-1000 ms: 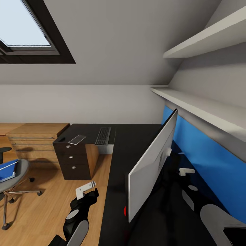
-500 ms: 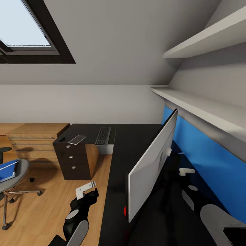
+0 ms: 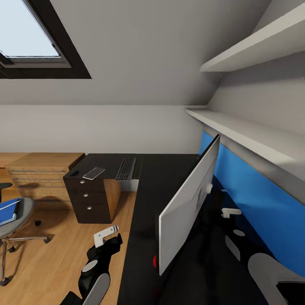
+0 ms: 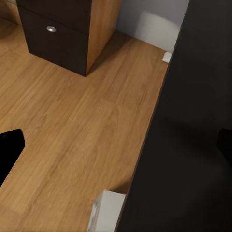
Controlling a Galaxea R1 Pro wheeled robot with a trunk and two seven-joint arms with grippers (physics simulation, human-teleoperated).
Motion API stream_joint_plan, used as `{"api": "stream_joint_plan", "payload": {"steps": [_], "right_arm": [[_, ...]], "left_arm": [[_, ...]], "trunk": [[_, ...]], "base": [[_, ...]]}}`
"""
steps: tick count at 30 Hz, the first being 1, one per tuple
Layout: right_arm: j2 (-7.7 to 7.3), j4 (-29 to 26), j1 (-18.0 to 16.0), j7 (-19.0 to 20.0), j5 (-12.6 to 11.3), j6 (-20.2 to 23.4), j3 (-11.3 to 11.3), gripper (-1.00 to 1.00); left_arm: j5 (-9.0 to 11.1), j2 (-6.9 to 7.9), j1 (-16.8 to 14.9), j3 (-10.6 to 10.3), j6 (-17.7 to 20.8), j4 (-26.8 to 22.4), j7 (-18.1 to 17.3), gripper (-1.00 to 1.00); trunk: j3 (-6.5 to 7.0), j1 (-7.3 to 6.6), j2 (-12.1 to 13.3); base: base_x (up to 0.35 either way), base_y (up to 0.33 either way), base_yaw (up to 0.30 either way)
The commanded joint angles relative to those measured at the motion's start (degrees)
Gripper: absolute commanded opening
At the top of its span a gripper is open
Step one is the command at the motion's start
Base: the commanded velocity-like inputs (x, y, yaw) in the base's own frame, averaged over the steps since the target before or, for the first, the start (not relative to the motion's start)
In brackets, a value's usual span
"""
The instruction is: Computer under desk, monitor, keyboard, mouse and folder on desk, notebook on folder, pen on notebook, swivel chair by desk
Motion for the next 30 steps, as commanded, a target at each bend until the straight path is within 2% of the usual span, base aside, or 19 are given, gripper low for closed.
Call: {"api": "stream_joint_plan", "payload": {"steps": [1,7,27,30], "right_arm": [[-0.02,-0.1,-0.1,-0.2,-0.6,-0.2,0.1,-1.0],[-0.02,-0.1,-0.1,-0.1,-0.6,-0.2,0.2,-1.0],[-0.02,0.0,-0.1,-0.2,-0.6,-0.2,0.2,-1.0],[-0.02,0.0,-0.1,-0.2,-0.6,-0.2,0.2,-1.0]], "left_arm": [[0.3,0.05,-0.1,-0.1,0.2,-0.1,0.4,1.0],[0.3,0.05,-0.1,-0.1,0.2,-0.1,0.4,1.0],[0.3,0.05,-0.1,-0.1,0.3,-0.1,0.4,1.0],[0.3,0.05,-0.1,-0.1,0.3,-0.1,0.4,1.0]], "trunk": [[-0.07,0.02,-0.1],[-0.07,0.02,-0.1],[-0.07,0.02,-0.1],[-0.07,0.02,-0.1]], "base": [[0.193,-0.026,0.0],[0.153,-0.027,0.0],[0.007,-0.06,0.0],[0.2,-0.054,0.0]]}}
